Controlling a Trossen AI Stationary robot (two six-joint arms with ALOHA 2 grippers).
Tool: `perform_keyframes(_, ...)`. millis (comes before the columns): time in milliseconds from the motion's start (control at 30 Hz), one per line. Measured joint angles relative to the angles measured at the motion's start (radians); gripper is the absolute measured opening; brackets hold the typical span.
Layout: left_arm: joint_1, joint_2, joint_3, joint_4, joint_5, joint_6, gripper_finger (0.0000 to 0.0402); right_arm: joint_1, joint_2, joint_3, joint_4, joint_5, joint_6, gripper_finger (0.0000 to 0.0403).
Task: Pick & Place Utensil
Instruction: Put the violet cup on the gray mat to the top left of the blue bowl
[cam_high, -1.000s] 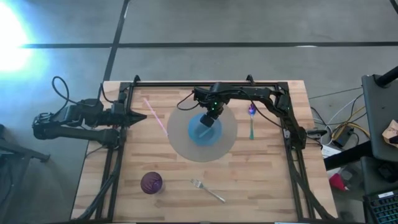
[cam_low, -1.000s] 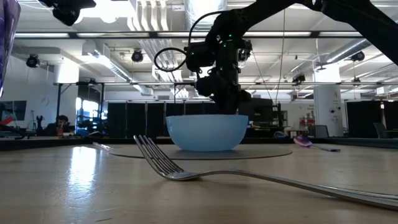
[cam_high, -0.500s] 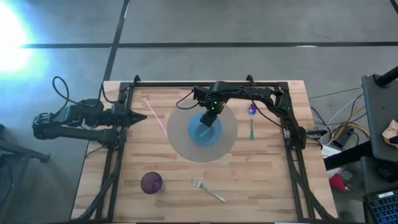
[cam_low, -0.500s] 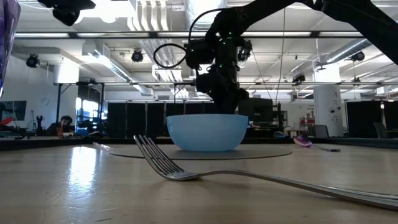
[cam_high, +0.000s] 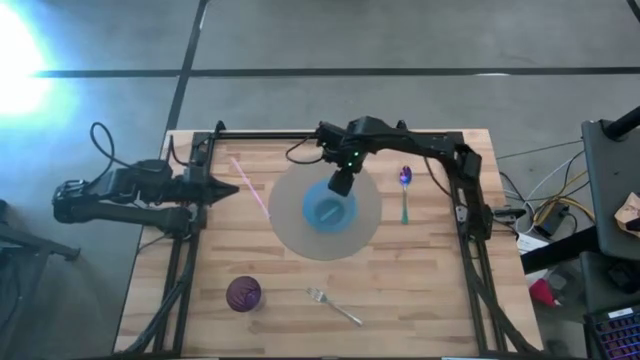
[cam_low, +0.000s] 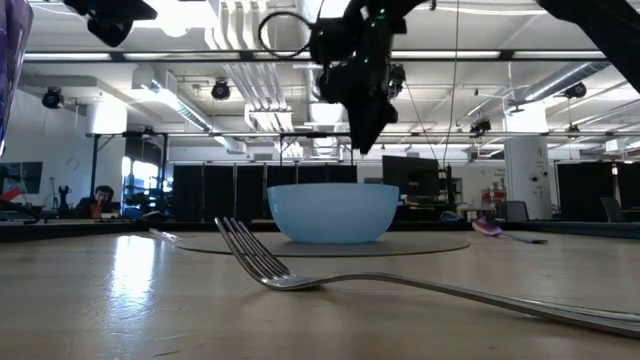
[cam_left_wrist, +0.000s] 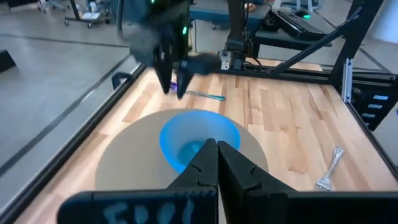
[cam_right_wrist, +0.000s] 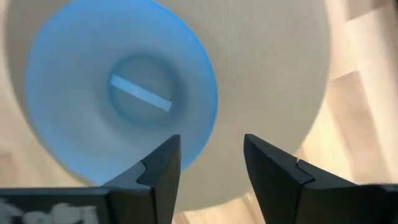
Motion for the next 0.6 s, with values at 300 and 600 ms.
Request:
perform_keyframes(300,0.000,0.053,0.000,0.048,-0.051,-0.053,0.0029,0.016,-0.254,-0.068,0.018,-0.001,-0.083,0.0165)
perform_keyframes(600,0.000,0.090,0.000,0.177,-0.201,-0.051,0.0130,0.086,-0.567,-0.297,0.188,0.000,-0.084,0.0153)
